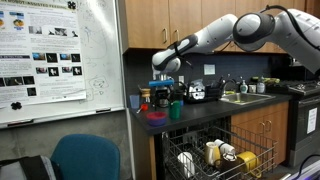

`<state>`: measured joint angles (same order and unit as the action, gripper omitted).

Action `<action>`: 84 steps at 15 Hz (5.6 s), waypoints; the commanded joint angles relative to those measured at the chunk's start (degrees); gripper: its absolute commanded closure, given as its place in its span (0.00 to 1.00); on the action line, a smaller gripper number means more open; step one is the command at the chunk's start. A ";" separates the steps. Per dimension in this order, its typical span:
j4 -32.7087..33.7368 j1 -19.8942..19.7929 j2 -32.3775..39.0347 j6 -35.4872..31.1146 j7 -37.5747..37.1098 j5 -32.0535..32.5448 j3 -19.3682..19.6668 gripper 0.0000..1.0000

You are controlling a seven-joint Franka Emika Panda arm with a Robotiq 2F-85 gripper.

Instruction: Remove the red bowl from the blue bowl and put it on the right side of the counter.

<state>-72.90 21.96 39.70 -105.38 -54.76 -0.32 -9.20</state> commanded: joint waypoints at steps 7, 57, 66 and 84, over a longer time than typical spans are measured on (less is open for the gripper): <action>1.84 -0.18 0.93 3.39 -1.45 -4.77 1.91 0.00; -10.16 -0.83 -6.24 -6.48 -4.43 -8.01 1.61 0.99; -3.17 -0.94 -1.93 -5.82 -4.87 -7.67 1.69 0.99; -8.35 -5.65 -9.25 -15.42 -5.44 -13.42 2.16 0.99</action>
<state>-75.99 17.46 34.89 -118.29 -59.56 -11.77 -7.37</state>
